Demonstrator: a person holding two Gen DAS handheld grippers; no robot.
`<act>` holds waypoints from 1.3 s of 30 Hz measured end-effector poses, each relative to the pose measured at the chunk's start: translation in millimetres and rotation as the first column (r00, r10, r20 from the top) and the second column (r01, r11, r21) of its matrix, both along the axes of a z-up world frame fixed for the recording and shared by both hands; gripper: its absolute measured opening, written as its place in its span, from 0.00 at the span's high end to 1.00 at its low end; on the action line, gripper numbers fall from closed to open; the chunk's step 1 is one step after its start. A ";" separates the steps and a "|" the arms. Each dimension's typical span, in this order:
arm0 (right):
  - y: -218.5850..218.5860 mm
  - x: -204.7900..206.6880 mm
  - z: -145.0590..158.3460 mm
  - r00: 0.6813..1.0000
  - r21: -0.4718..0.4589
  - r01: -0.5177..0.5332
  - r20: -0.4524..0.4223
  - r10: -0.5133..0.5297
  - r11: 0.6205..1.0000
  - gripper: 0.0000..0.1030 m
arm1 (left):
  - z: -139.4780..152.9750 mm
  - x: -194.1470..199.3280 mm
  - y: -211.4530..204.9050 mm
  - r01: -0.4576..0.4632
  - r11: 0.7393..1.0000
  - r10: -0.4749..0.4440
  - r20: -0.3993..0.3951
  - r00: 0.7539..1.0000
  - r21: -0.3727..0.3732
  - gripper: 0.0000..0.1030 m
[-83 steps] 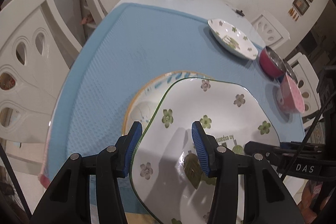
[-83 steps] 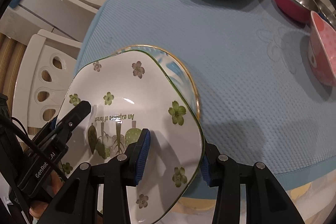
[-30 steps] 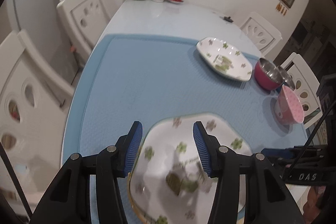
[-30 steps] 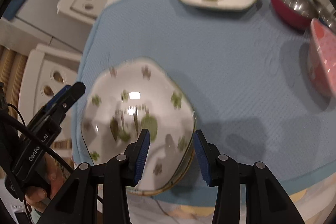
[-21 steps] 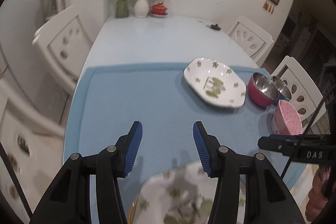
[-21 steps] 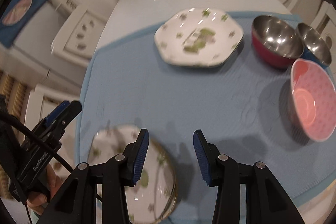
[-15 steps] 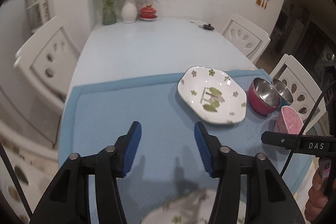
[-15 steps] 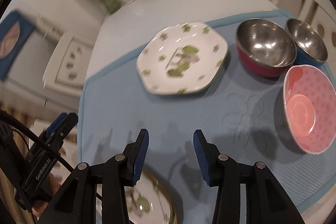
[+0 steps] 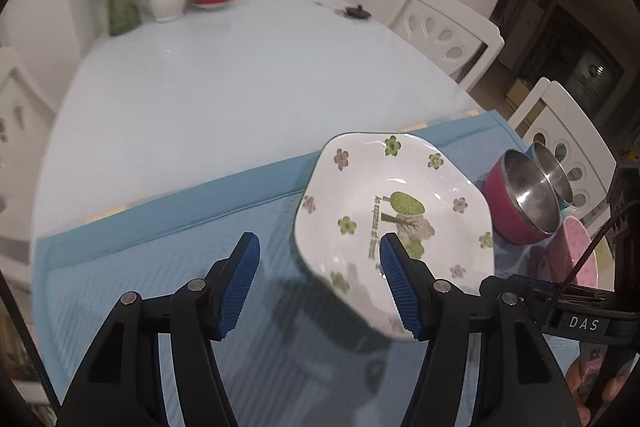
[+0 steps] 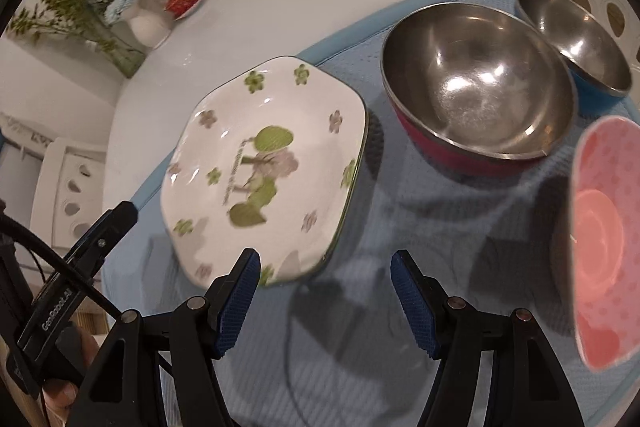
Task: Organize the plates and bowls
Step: 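Grasp the rim of the smaller hexagonal leaf plate with the right gripper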
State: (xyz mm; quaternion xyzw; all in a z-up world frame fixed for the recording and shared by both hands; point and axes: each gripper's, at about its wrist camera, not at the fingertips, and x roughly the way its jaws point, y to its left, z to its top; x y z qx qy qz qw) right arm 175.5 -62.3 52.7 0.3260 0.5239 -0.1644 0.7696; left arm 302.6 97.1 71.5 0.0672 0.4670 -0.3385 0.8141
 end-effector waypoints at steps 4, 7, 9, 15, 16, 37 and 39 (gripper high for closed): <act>-7.7 12.5 -10.6 1.000 -0.019 0.019 0.000 -0.019 1.000 0.36 | -20.5 17.2 -14.5 0.027 1.000 -0.026 -0.042 0.999 0.008 0.42; -12.8 18.2 -19.6 1.000 -0.028 0.026 -0.001 -0.026 0.999 0.36 | -33.8 28.5 -21.3 0.036 0.999 -0.035 -0.067 0.997 0.014 0.42; -15.6 21.1 -25.2 1.000 -0.032 0.031 0.000 -0.031 0.999 0.36 | -40.8 34.2 -24.3 0.041 0.999 -0.040 -0.082 0.996 0.007 0.45; -14.9 28.7 -28.1 0.999 -0.084 0.009 0.048 -0.005 0.996 0.56 | -52.2 43.9 -34.8 0.086 0.995 -0.090 -0.097 0.991 -0.041 0.67; -13.3 30.8 -28.4 0.998 -0.095 -0.012 0.056 0.018 0.995 0.61 | -52.2 45.6 -36.3 0.091 0.995 -0.095 -0.095 0.991 -0.046 0.69; 49.8 22.9 -21.3 0.917 -0.186 -0.393 -0.001 0.399 0.901 0.72 | -52.7 1.9 52.9 -0.095 0.993 0.080 -0.197 0.977 -0.068 0.73; 51.3 18.1 -26.9 0.910 -0.161 -0.408 0.005 0.414 0.899 0.72 | -52.7 1.1 55.9 -0.093 0.991 0.073 -0.203 0.976 -0.092 0.73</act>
